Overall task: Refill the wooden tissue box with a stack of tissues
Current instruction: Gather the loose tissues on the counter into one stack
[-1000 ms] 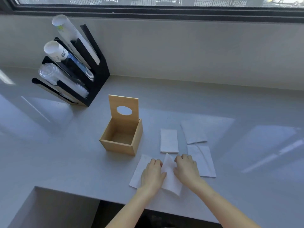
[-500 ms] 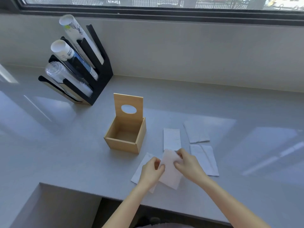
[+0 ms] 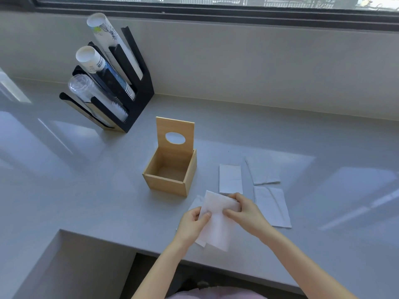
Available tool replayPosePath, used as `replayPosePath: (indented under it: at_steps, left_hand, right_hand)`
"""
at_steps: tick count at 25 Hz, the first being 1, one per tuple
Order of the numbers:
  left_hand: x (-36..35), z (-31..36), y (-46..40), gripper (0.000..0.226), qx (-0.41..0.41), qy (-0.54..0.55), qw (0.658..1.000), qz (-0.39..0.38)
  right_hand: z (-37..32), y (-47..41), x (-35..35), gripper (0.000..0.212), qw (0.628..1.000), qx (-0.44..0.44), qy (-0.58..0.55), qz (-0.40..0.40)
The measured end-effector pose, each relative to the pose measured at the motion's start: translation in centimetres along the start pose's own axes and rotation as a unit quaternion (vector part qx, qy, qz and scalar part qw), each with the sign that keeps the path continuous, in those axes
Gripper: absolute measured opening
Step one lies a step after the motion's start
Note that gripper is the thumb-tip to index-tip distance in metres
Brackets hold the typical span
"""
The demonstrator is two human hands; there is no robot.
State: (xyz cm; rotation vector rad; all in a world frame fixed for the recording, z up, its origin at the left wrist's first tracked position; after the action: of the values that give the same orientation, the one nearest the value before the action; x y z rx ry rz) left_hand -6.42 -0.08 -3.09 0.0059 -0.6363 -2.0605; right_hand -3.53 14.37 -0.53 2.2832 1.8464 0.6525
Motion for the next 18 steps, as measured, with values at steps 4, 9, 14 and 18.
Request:
replayPosePath:
  at_steps: [4,9,14,18]
  left_hand:
    - [2.3,-2.1,0.7,0.010,0.046,0.011,0.998,0.030]
    - [5.2,-4.4,2.0,0.022,0.077,0.018,0.995,0.061]
    - [6.7,-5.3,2.8,0.015,0.096,0.039,0.991,0.087]
    - [6.9,-5.3,2.8,0.019,0.097,0.034,0.990,0.092]
  right_hand:
    - [1.4,-1.2,-0.7,0.007,0.998,-0.044,-0.038,0.012]
    - [1.8,-2.7,-2.9,0.041,0.968,-0.011,0.247,0.043]
    - [1.3,-2.5,-5.4,0.037,0.928,0.011,0.368,0.055]
    - [1.1,-2.5,-5.2,0.027,0.925,0.003,0.373,0.067]
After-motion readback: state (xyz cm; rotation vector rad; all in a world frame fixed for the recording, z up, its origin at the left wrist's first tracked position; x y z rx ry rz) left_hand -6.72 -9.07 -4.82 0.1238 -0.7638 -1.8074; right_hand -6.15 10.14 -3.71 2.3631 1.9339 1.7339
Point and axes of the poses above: each hand's wrist, its own y-axis away from the middle knuckle, its own x-axis out of the back of the hand, z = x × y, the point moved 9 cm from there along -y, towards the middle knuckle, and after that the axes turned 11 degrees about -y, right-handed, at the moved point
